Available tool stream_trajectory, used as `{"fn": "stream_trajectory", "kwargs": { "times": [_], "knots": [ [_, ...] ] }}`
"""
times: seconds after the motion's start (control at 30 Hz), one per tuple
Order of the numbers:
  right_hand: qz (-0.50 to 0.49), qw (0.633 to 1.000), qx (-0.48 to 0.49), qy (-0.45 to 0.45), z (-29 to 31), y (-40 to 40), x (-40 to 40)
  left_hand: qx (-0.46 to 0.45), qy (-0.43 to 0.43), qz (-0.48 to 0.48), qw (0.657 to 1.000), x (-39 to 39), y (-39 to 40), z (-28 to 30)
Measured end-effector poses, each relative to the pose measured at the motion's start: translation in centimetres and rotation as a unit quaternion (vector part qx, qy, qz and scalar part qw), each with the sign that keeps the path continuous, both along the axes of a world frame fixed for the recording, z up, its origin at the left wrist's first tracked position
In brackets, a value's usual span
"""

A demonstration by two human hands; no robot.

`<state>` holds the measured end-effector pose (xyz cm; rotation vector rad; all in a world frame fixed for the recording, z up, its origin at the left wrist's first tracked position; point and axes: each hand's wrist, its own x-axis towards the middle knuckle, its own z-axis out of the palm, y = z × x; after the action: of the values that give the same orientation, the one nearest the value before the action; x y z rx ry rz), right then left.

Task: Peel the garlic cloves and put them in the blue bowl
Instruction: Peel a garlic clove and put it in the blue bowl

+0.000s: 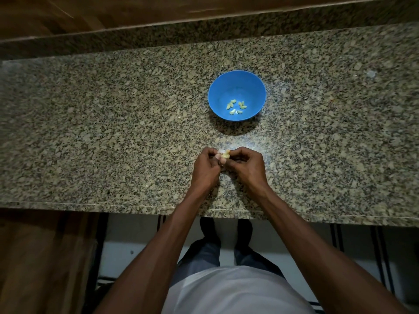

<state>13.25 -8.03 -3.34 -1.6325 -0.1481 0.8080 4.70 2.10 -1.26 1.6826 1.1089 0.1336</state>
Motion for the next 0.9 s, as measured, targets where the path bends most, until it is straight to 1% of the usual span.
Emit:
{"fn": "stream_trajectory", "kwargs": {
  "times": [0.13, 0.23, 0.3, 0.33, 0.4, 0.5, 0.57, 0.63, 0.67, 0.73, 0.83, 0.87, 0.9],
  "knots": [
    [-0.003, 0.999, 0.015, 0.028, 0.2, 0.4, 0.3, 0.017, -0.028, 0.052, 0.998, 0.3, 0.2, -0.5],
    [-0.02, 0.998, 0.019, 0.059, 0.6, 0.9, 0.1, -0.013, -0.058, 0.094, 0.994, 0.6, 0.0, -0.5],
    [-0.045, 0.994, 0.017, 0.098, 0.4, 0.9, 0.0, -0.039, -0.071, 0.148, 0.986, 0.9, 0.0, -0.3],
    [-0.054, 0.993, 0.013, 0.099, 0.1, 0.8, 0.1, -0.058, -0.076, 0.182, 0.979, 1.0, 0.2, -0.2],
    [-0.041, 0.998, -0.008, 0.035, -0.2, 0.7, 0.6, -0.101, -0.09, 0.224, 0.965, 0.8, 0.7, -0.3],
    [0.019, 0.993, -0.059, -0.096, 0.2, 0.8, 1.6, -0.115, -0.094, 0.198, 0.969, -0.2, 1.4, -0.4],
    [0.076, 0.975, -0.089, -0.19, 0.7, 1.2, 2.5, -0.114, -0.1, 0.181, 0.972, -0.7, 1.6, -0.6],
    [0.141, 0.943, -0.109, -0.282, 0.4, 1.6, 3.4, -0.106, -0.107, 0.168, 0.974, -0.9, 1.7, -0.6],
    [0.161, 0.929, -0.117, -0.312, 0.0, 1.7, 3.8, -0.105, -0.107, 0.162, 0.975, -0.9, 1.7, -0.4],
    [0.174, 0.911, -0.129, -0.35, -0.1, 1.8, 3.9, -0.121, -0.11, 0.158, 0.974, -0.8, 1.6, -0.3],
    [0.17, 0.887, -0.133, -0.409, 1.2, 1.1, 3.7, -0.173, -0.112, 0.153, 0.966, -0.7, 1.5, 0.0],
    [0.171, 0.892, -0.115, -0.403, 1.5, 0.9, 3.4, -0.187, -0.112, 0.15, 0.964, -0.6, 1.5, 0.0],
    [0.172, 0.91, -0.091, -0.367, 1.9, 0.8, 3.1, -0.197, -0.112, 0.142, 0.964, -0.6, 1.5, 0.1]
  ]
}}
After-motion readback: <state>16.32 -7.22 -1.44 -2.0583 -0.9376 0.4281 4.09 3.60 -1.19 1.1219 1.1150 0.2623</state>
